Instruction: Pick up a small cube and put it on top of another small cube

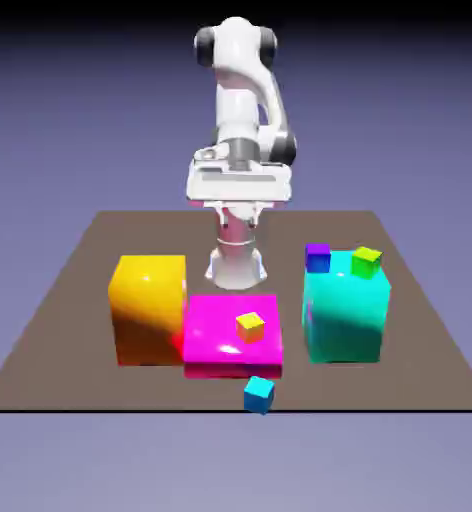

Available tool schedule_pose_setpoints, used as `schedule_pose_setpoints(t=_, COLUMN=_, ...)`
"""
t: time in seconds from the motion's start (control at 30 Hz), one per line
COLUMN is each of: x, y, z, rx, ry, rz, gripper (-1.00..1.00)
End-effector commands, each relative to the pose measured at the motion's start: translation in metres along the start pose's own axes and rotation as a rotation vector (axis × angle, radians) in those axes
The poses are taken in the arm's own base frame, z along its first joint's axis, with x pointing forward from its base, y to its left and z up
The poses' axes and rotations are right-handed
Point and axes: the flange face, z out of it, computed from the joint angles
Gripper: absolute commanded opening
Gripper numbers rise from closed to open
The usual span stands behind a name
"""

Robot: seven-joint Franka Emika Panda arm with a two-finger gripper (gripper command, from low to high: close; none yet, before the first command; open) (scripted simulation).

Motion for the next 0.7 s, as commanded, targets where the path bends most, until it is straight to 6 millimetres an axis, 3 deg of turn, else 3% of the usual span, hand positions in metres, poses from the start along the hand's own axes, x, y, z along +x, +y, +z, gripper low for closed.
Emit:
schedule_pose_setpoints(t=0.0, x=-0.001, y=-0.007, z=0.010, rx=-0.030, ry=-0.033, rz=-0.040, gripper=0.00)
schedule_pose_setpoints(t=0.33, x=-0.032, y=-0.062, z=0.113, rx=-0.333, ry=-0.347, rz=-0.429, gripper=0.00)
schedule_pose_setpoints(t=0.67, x=-0.078, y=-0.087, z=0.210, rx=-0.625, ry=-0.610, rz=-0.775, gripper=0.00)
